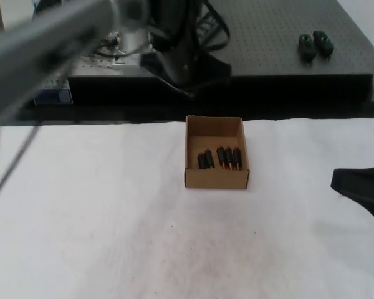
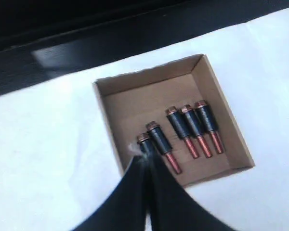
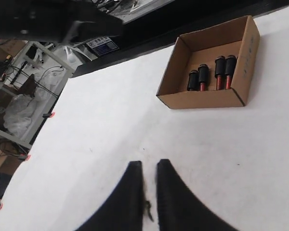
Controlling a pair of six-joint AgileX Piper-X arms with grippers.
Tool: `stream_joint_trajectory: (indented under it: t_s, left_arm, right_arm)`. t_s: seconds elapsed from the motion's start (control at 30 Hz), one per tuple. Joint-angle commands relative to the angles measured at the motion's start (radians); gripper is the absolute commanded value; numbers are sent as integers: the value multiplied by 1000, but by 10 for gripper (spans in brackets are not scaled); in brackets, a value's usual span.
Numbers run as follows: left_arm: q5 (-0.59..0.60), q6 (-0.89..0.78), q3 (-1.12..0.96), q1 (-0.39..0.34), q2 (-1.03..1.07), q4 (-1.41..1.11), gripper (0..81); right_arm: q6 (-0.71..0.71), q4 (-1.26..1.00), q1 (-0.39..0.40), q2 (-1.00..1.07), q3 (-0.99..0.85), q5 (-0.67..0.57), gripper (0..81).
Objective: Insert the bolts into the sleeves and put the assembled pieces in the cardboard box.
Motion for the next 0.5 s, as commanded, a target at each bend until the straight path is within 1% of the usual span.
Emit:
stream_joint_trajectory:
  t_s: [0.0, 0.17, 0.3, 0.47]
  left_arm:
    - [-86, 31, 287, -1, -256, -78, 8]
    - [-87, -13, 702, -1, -582, -196, 8]
    - [-90, -51, 991, -1, -914, -300, 8]
    - [-89, -67, 1218, -1, -1282, -345, 8]
  right_arm:
    - [-9, -9, -7, -4, -5, -10, 71]
    - [-118, 113, 3, -57, -5, 49, 71]
    - [-136, 122, 3, -61, -5, 58, 71]
    - [-133, 149, 3, -61, -5, 65, 71]
